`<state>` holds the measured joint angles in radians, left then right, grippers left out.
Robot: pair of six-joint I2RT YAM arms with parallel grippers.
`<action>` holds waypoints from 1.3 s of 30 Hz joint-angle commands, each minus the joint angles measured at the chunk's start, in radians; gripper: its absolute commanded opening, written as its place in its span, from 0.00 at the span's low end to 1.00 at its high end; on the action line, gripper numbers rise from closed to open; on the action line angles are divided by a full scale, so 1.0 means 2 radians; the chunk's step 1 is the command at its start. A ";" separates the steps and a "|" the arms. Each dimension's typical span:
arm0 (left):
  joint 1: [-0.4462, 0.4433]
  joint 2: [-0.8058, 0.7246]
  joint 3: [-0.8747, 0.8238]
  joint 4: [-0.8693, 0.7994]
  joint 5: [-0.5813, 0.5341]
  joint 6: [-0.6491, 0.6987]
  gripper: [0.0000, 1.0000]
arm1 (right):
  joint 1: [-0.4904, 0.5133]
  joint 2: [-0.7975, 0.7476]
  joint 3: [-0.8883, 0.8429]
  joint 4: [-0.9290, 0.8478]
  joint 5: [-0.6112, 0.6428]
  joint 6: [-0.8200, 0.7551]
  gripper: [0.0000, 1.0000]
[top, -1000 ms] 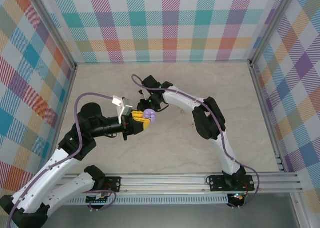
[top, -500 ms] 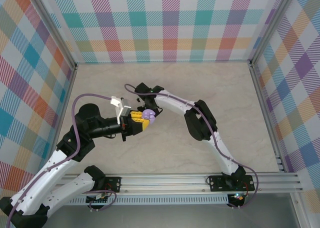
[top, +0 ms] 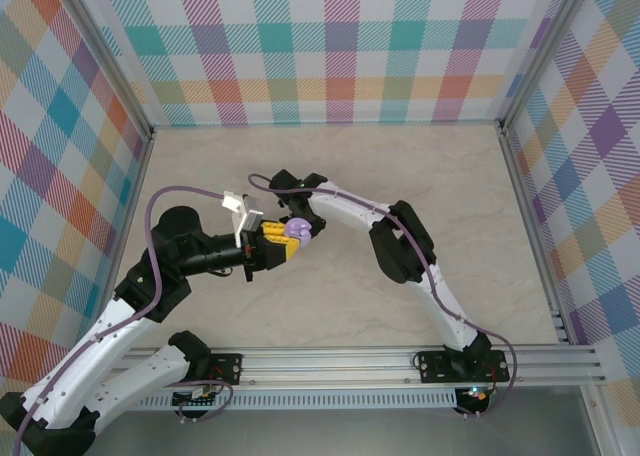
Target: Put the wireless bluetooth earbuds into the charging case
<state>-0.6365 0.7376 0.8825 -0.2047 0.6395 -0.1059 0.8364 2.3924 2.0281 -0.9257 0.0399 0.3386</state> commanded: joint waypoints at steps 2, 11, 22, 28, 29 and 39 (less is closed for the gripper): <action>-0.005 -0.001 0.004 0.022 0.010 -0.007 0.08 | -0.019 -0.027 -0.038 -0.028 0.030 -0.017 0.25; -0.004 0.000 0.007 0.020 0.012 -0.007 0.08 | -0.048 -0.074 -0.124 -0.010 0.030 -0.060 0.25; -0.004 0.005 0.008 0.019 0.013 -0.009 0.08 | -0.072 -0.117 -0.184 0.005 0.009 -0.084 0.32; -0.005 0.007 0.007 0.016 0.014 -0.008 0.08 | -0.072 -0.123 -0.180 0.007 -0.013 -0.029 0.41; -0.005 0.008 0.007 0.016 0.014 -0.008 0.08 | -0.072 -0.125 -0.182 0.006 -0.012 -0.015 0.41; -0.005 0.013 0.004 0.021 0.016 -0.009 0.08 | -0.071 -0.142 -0.221 0.034 0.012 0.085 0.35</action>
<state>-0.6365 0.7662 0.8825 -0.2047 0.6472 -0.1154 0.6888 2.1395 1.6058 -0.8715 0.0639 0.4255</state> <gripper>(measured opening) 0.220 0.351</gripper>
